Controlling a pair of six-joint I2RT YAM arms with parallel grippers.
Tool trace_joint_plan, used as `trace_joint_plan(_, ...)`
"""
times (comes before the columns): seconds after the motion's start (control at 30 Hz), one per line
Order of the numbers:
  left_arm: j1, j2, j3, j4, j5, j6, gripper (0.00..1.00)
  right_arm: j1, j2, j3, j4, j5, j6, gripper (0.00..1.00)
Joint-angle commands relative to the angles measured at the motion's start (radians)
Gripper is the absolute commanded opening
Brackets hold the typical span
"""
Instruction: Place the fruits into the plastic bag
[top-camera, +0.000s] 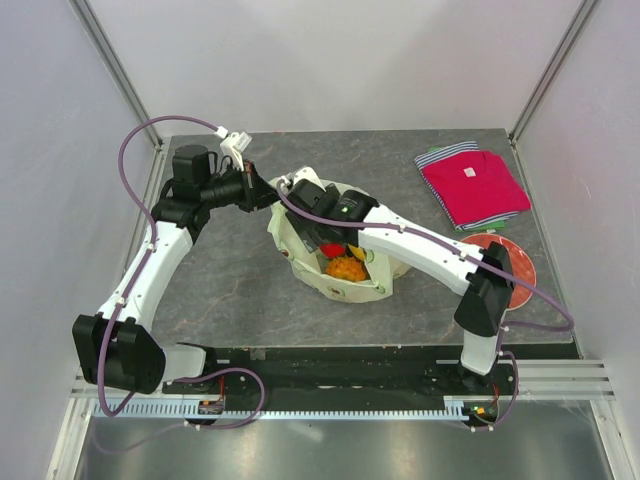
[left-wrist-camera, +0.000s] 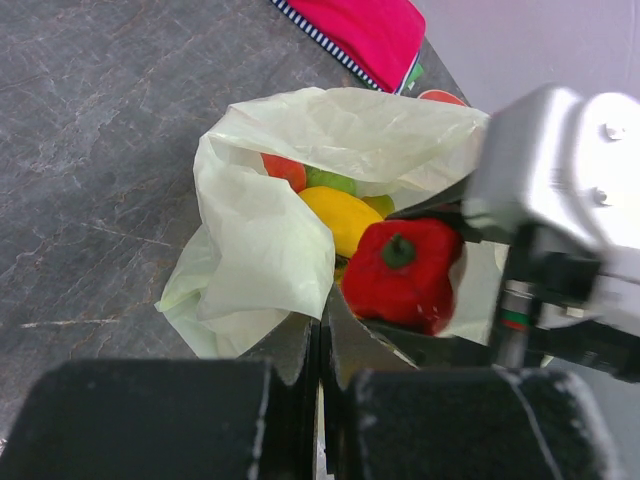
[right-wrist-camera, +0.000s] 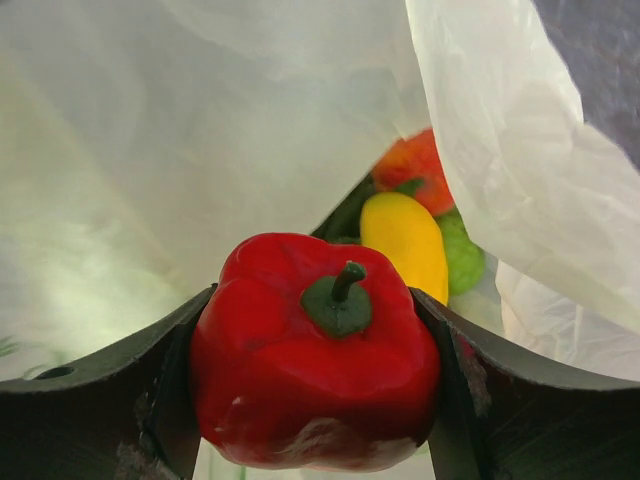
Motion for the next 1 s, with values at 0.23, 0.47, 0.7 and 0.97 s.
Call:
trace_joint_plan(0.23,0.004,-0.013,0.004,0.029,0.016,-0.011,0.01,-0.078,0.026,-0.131,0.122,-0.058,0.069,0.20)
trace_joint_plan(0.47,0.005,-0.013,0.003,0.027,0.018,-0.011,0.02,-0.116,0.017,-0.218,0.212,-0.136,0.083,0.34)
trace_joint_plan(0.7,0.004,-0.016,0.003,0.025,0.018,-0.010,0.02,-0.119,0.005,-0.233,0.226,-0.135,0.073,0.68)
trace_joint_plan(0.97,0.005,-0.014,0.003,0.024,0.018,-0.010,0.01,-0.118,-0.074,-0.256,0.265,-0.159,0.048,0.83)
